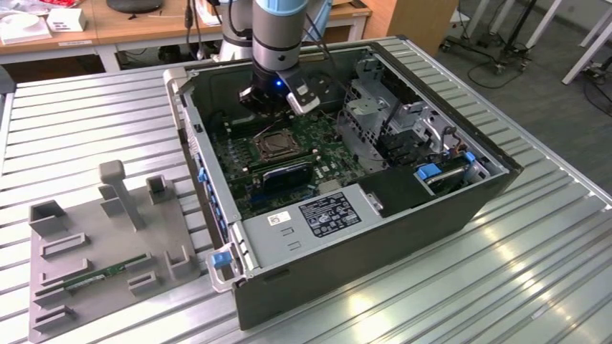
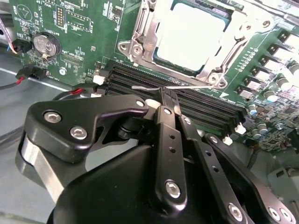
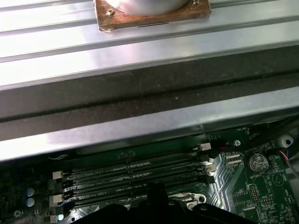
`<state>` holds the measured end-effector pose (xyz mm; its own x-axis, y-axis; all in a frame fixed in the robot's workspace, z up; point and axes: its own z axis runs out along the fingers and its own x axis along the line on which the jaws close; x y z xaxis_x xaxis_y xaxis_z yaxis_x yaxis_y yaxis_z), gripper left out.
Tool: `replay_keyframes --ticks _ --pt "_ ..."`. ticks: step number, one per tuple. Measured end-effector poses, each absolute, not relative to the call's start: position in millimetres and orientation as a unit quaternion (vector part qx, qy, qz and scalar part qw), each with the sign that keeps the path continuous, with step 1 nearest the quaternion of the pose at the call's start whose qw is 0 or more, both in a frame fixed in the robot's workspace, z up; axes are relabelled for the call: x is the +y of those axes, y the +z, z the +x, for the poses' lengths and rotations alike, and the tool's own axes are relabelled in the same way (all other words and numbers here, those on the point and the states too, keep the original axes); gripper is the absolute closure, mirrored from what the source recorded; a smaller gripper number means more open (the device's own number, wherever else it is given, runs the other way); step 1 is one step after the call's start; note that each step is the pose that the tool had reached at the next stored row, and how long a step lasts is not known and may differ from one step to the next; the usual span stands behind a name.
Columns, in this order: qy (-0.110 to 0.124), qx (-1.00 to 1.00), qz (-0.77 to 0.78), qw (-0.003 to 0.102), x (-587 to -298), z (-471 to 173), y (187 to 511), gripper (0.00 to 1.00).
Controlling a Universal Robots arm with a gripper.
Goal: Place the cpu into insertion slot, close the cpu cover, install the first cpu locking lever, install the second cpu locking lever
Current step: 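Install the first cpu locking lever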
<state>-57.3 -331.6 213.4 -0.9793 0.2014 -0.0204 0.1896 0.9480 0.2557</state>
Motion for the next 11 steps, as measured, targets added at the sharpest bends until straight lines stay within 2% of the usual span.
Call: replay_keyframes --ticks 11 --pt "0.127 0.985 0.112 0.025 -332.4 -54.3 203.0 0.89"
